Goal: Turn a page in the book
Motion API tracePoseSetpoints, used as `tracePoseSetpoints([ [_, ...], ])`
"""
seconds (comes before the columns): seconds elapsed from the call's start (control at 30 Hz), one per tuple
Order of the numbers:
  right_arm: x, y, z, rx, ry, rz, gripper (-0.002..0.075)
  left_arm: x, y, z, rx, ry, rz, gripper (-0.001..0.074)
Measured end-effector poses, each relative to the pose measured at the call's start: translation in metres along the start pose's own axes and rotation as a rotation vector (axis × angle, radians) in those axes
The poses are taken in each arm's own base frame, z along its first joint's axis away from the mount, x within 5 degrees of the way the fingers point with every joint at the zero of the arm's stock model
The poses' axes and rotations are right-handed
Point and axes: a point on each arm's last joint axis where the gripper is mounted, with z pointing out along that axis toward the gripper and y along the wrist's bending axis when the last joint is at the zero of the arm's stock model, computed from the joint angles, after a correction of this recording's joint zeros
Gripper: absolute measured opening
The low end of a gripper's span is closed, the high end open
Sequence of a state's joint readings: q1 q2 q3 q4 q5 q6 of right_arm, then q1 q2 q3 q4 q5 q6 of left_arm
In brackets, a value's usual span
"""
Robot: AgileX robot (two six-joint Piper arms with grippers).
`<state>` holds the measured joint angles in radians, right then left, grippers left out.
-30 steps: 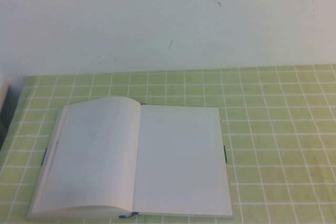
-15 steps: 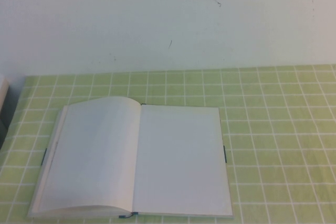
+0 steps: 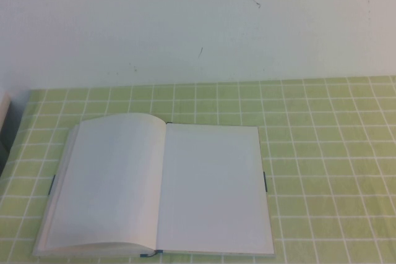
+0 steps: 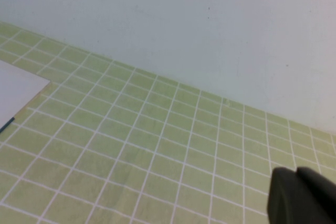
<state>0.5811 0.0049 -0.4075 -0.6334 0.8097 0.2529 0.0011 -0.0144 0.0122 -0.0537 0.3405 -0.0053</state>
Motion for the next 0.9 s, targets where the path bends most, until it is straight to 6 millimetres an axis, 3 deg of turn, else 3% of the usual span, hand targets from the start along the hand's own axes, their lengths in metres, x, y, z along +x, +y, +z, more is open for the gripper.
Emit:
tracePoseSetpoints([
  [0.9,0.0,0.0,0.0,0.0,0.0,0.0,-0.0001,0.0001,-0.0022,-0.0001,0.041,0.003,-0.029,-0.0004],
])
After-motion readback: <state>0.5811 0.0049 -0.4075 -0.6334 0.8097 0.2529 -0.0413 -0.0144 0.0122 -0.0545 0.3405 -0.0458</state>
